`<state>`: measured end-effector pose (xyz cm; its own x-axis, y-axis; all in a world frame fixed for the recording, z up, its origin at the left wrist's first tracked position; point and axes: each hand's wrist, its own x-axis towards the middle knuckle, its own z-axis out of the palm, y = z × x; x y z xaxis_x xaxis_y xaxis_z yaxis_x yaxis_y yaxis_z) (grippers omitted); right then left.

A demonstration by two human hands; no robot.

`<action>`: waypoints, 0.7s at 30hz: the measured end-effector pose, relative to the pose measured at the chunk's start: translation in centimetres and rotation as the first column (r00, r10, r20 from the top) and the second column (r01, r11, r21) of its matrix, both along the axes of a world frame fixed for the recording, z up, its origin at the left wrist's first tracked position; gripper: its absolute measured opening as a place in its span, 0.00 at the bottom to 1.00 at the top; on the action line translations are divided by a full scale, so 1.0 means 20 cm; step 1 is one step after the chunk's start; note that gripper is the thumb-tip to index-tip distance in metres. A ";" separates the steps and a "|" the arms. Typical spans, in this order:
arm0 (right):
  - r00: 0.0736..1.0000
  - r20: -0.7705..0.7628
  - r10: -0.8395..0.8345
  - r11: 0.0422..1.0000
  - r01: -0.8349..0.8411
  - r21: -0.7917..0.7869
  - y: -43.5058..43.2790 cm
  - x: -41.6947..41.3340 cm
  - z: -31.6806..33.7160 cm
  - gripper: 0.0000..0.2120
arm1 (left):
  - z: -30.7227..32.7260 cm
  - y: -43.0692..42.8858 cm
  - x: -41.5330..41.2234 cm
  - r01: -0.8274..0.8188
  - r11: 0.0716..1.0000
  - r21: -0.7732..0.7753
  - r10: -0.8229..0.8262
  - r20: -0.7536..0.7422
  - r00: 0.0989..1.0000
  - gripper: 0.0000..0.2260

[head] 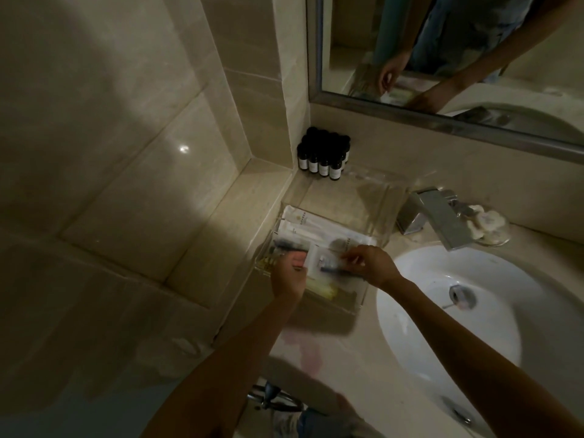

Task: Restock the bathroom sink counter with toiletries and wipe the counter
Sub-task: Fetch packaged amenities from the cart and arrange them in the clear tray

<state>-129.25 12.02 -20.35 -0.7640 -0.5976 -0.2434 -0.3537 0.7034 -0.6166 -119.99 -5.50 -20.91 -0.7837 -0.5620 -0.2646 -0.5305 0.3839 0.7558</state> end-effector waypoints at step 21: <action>0.935 -0.348 -0.071 0.992 0.102 0.071 0.00 0.22 -0.11 0.09 | -0.11 -0.02 0.08 0.624 0.644 -0.443 -0.582 0.245 0.775 0.25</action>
